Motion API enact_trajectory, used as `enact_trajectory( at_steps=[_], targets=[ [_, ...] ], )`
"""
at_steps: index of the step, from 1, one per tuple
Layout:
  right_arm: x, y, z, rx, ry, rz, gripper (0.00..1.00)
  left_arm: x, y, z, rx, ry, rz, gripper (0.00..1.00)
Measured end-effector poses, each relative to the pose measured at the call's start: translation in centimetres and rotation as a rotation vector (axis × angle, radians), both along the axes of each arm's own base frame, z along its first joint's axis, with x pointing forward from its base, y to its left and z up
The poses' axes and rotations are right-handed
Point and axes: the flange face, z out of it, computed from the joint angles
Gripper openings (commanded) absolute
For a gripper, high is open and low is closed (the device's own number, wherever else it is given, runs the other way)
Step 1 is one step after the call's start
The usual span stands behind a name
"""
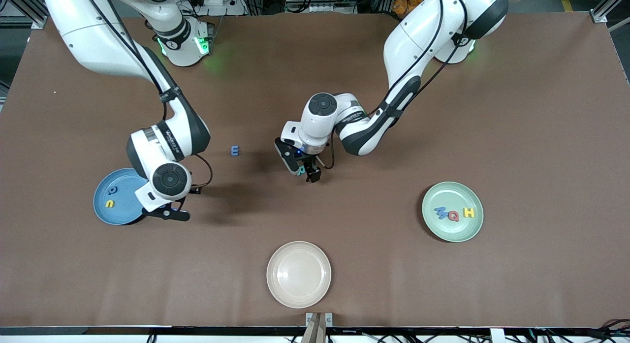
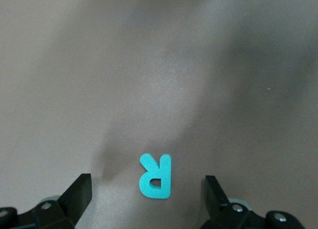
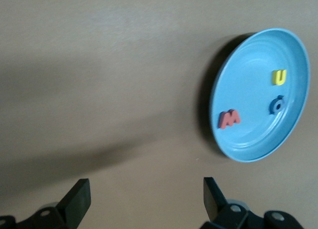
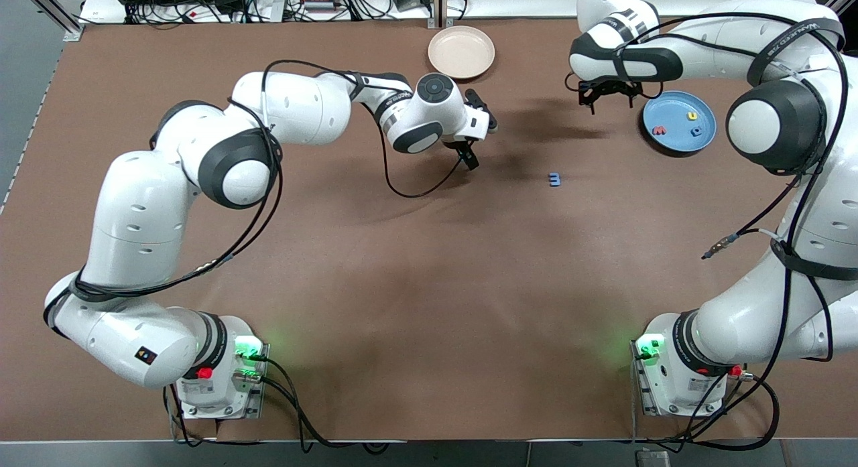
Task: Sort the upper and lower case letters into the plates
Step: 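Grasp the cyan R with the left gripper while the right gripper grasps the m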
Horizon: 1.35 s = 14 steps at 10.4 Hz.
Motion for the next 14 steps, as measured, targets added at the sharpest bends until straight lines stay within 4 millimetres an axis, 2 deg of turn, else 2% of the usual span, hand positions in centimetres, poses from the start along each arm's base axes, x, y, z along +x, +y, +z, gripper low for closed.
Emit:
enact_trajectory(
  at_steps=[2, 3, 4, 5, 7, 9, 10, 12, 14],
  targets=[
    [-0.3, 3.3, 0.2, 0.081, -0.034, -0.016, 1.00, -0.4, -0.4, -0.4, 0.009, -0.007, -0.013, 0.85],
    [-0.7, 4.6, 0.3, 0.114, -0.032, -0.020, 1.00, -0.5, -0.5, -0.4, 0.011, -0.009, -0.015, 0.78],
    [-1.2, 5.5, 0.2, 0.141, -0.022, -0.016, 1.00, -0.4, -0.5, -0.4, 0.012, -0.011, -0.014, 0.78],
    [-2.1, 6.2, 0.0, 0.163, -0.022, -0.005, 1.00, -0.3, -0.4, -0.5, 0.013, -0.012, -0.013, 0.72],
    [-5.3, 7.1, -0.9, 0.218, -0.043, 0.008, 1.00, -0.2, -0.4, -0.4, 0.014, -0.019, -0.032, 0.50],
    [-9.0, 7.3, -2.2, 0.244, -0.058, 0.036, 1.00, 0.1, -0.4, -0.2, 0.015, -0.027, -0.044, 0.23],
    [-10.7, 7.6, -3.0, 0.259, -0.061, 0.050, 1.00, 0.3, -0.3, 0.0, 0.014, -0.030, -0.042, 0.01],
    [-13.5, 8.3, -4.8, 0.300, -0.080, 0.064, 1.00, 0.8, -0.1, 0.2, 0.012, -0.038, -0.035, 0.00],
    [-15.3, 8.7, -6.0, 0.319, -0.074, 0.077, 1.00, 2.5, 1.1, 0.3, 0.013, -0.045, -0.007, 0.00]
  ],
)
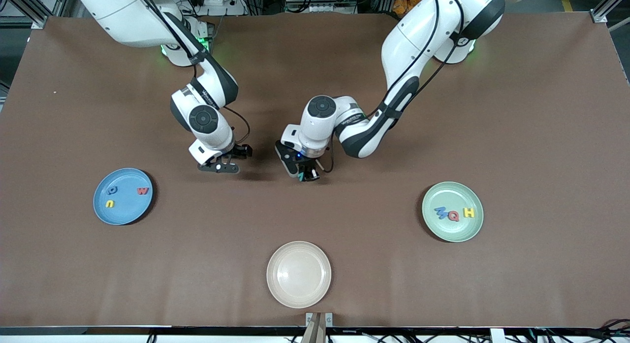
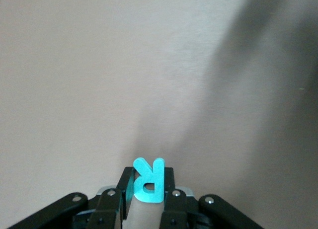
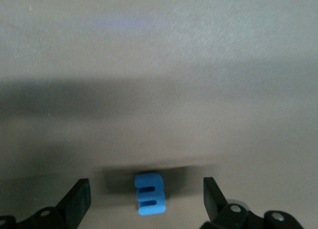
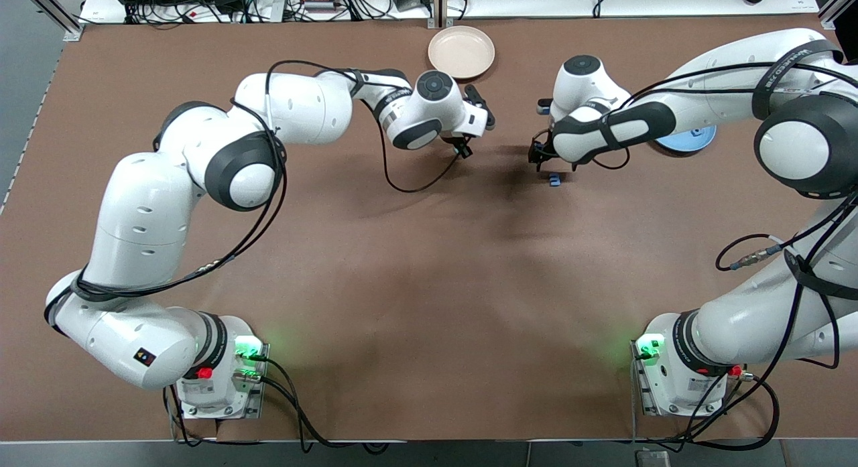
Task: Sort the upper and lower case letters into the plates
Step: 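Grasp the cyan R with the left gripper while the right gripper grasps the m, then place the R on the green plate while the right gripper places the m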
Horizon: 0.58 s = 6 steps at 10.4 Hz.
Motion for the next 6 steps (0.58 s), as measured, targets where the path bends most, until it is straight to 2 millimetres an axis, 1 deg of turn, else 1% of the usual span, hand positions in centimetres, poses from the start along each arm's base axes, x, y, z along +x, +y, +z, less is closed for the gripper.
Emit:
enact_trajectory(
  at_steps=[1, 2, 3, 4, 5, 6],
  targets=[
    [-0.5, 0.3, -0.2, 0.001, 0.007, 0.007, 1.00, 1.3, 1.0, 0.4, -0.005, -0.005, 0.022, 0.00],
    [-0.9, 0.3, -0.3, 0.000, 0.013, 0.009, 1.00, 2.9, 2.2, 1.6, -0.020, -0.006, 0.058, 0.00],
    [-1.0, 0.1, -0.5, -0.002, 0.018, 0.008, 1.00, 4.6, 3.7, 3.6, -0.040, 0.016, 0.112, 0.00],
    [-1.2, -0.1, -0.6, -0.003, 0.022, 0.006, 1.00, 6.6, 5.8, 6.2, -0.037, 0.056, 0.169, 0.00],
    [-1.4, -0.2, -0.8, -0.001, 0.021, 0.005, 1.00, 8.6, 8.9, 9.0, -0.007, 0.102, 0.227, 0.00],
    [-1.5, -0.2, -0.9, 0.003, 0.019, 0.005, 1.00, 10.7, 12.9, 11.4, 0.035, 0.152, 0.287, 0.00]
  ],
)
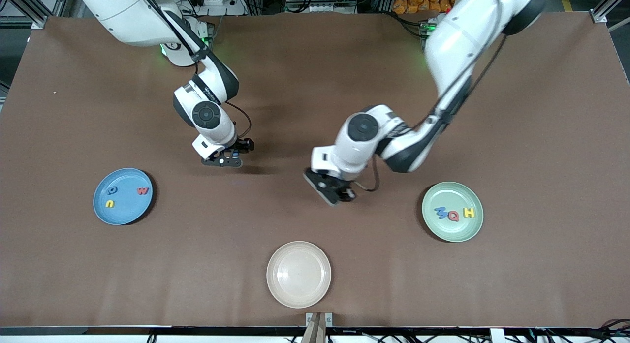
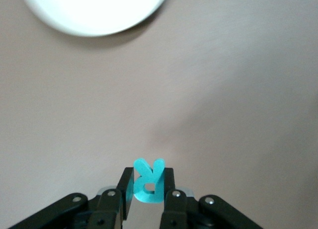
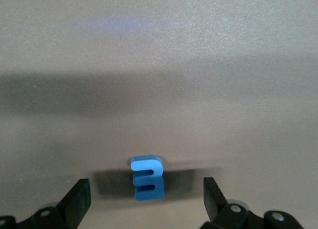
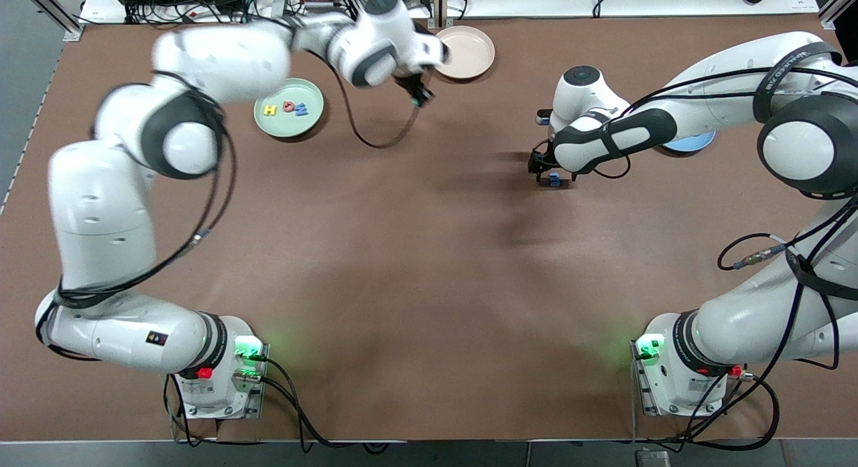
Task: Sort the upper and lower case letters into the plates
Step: 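Place the R on the green plate while the right gripper places the m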
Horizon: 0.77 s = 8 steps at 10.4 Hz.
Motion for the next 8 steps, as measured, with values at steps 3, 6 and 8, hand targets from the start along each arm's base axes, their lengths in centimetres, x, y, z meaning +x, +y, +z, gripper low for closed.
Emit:
enact_trajectory(
  at_steps=[3, 6, 8],
  targets=[
    [-0.1, -0.2, -0.1, 0.008, -0.007, -0.004, 0.93, 4.7, 13.2, 3.2, 0.112, 0.128, 0.177, 0.00],
    [0.0, -0.3, -0.1, 0.011, -0.009, -0.007, 0.00, 7.1, 26.1, 1.7, 0.170, 0.232, 0.355, 0.00],
    [0.1, -0.2, 0.0, 0.017, -0.016, -0.008, 0.00, 7.4, 33.3, -0.2, 0.170, 0.279, 0.467, 0.00]
  ],
)
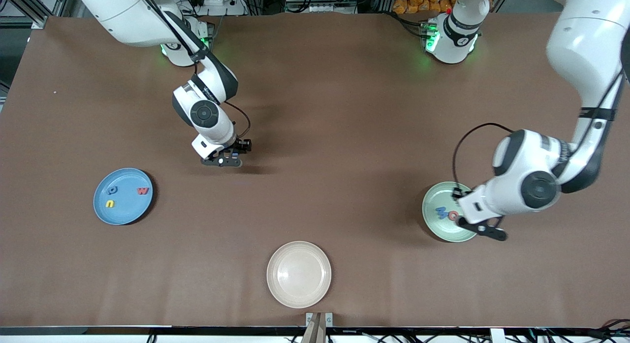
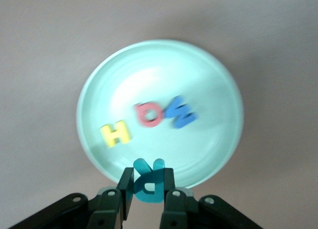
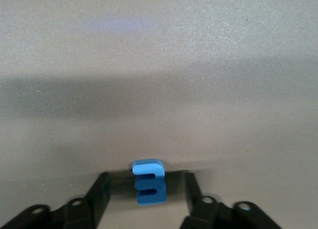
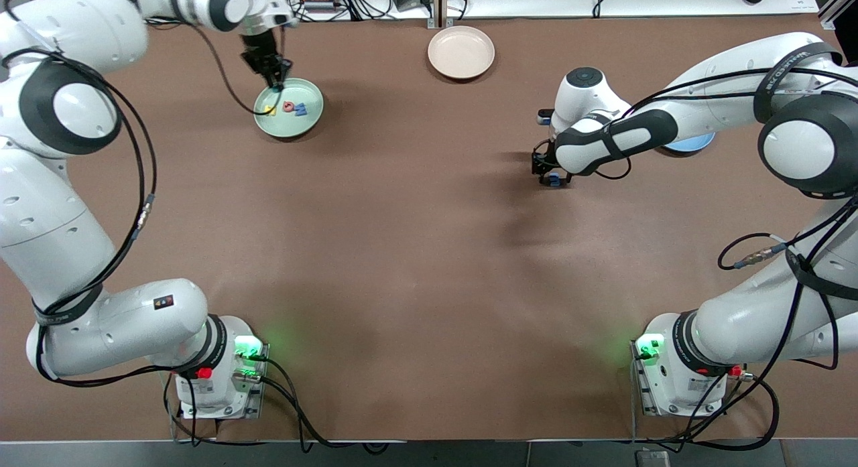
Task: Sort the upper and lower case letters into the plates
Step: 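Place the R on the green plate while the right gripper places the m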
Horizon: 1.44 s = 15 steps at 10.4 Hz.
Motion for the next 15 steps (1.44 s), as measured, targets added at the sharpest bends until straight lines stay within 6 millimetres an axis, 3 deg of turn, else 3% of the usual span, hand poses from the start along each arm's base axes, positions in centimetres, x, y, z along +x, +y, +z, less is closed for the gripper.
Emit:
enact_trajectory(
  at_steps=[1, 2, 4, 6, 8, 11, 14, 15],
  targets=[
    [0.0, 0.2, 0.2, 0.007, -0.008, 0.002, 0.00, -0.1, 1.1, -0.5, 0.006, 0.008, 0.052, 0.16],
    [0.0, 0.4, 0.3, 0.010, -0.011, 0.005, 0.00, -0.2, 1.0, -0.6, 0.011, 0.010, 0.080, 0.32],
    [0.1, 0.3, 0.3, 0.010, -0.011, 0.003, 0.00, -0.5, -1.4, -0.5, 0.012, 0.008, 0.073, 1.00],
    [0.3, -0.1, 0.3, 0.010, -0.012, -0.005, 0.00, -0.6, -2.7, -0.4, 0.013, 0.004, 0.063, 1.00],
    [1.9, -1.3, 1.1, 0.012, -0.039, -0.022, 0.00, 0.1, -2.2, 1.5, 0.014, -0.032, 0.075, 1.00],
    [6.5, -5.7, 3.7, -0.063, -0.104, 0.086, 0.00, 0.6, -1.4, 10.0, 0.050, -0.142, 0.091, 1.00],
    [9.7, -11.6, 5.0, -0.121, -0.093, 0.272, 0.00, -1.8, -1.4, 19.9, 0.130, -0.221, 0.101, 1.00],
    [10.8, -14.5, 5.4, -0.127, -0.084, 0.346, 0.00, -3.1, -1.6, 23.3, 0.160, -0.249, 0.106, 1.00]
  ],
)
